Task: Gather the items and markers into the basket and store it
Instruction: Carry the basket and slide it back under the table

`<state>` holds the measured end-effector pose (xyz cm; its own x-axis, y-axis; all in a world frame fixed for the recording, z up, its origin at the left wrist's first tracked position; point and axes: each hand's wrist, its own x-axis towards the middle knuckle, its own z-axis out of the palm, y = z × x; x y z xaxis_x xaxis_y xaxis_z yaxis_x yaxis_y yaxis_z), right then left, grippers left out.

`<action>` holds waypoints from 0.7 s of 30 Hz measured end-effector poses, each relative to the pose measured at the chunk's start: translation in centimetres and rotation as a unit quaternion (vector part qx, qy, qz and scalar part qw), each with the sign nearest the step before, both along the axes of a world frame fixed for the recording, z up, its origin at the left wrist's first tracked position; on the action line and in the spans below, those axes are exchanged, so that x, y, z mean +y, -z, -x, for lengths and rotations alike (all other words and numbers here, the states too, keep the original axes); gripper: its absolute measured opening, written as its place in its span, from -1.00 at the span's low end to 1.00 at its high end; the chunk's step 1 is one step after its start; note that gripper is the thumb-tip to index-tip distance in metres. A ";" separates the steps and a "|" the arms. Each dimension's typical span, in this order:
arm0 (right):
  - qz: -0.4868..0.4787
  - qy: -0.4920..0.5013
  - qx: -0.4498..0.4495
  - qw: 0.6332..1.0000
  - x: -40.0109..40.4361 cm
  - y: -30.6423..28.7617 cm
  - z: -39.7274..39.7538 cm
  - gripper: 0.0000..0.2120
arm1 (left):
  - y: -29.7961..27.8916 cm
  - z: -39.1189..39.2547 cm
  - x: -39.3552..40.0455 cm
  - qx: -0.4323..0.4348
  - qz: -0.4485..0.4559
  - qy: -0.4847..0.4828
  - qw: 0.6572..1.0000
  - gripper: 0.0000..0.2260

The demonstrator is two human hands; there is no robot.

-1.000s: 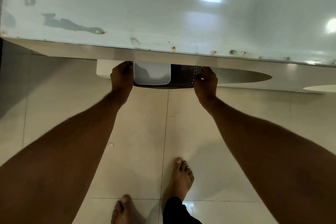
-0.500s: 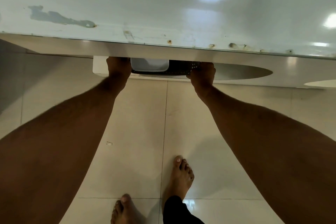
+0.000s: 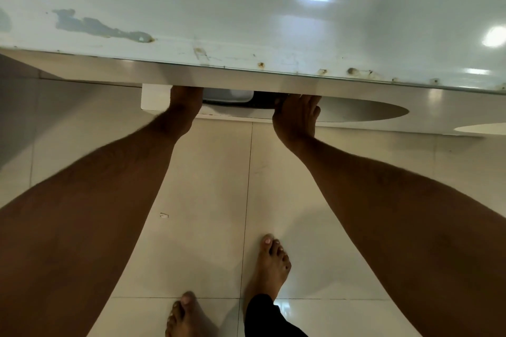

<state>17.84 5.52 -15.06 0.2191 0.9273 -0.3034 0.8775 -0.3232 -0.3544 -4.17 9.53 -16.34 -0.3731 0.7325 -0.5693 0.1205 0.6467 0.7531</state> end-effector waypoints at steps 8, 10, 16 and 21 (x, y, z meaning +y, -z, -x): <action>0.046 -0.212 -0.121 0.969 -2.3 -0.2 1.6 -0.29 | -1.7 0.1 -3.9 0.424 0.029 0.333 0.842 -0.43; 0.064 -0.237 -0.117 0.962 -2.6 -0.6 1.8 -0.25 | -2.2 0.6 -4.6 0.469 -0.030 0.376 0.799 -0.45; 0.093 -0.248 -0.103 0.959 -3.2 -0.4 2.0 -0.21 | -2.0 0.4 -5.0 0.454 -0.056 0.431 0.778 -0.41; 0.117 -0.260 -0.097 0.954 -3.1 -0.4 2.0 -0.21 | -1.5 0.3 -4.9 0.434 -0.057 0.450 0.778 -0.35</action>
<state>15.79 2.38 -14.62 -0.1780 0.8380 -0.5159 0.9825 0.1223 -0.1404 -4.51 4.62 -14.81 0.1117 0.9471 -0.3009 0.9818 -0.0584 0.1807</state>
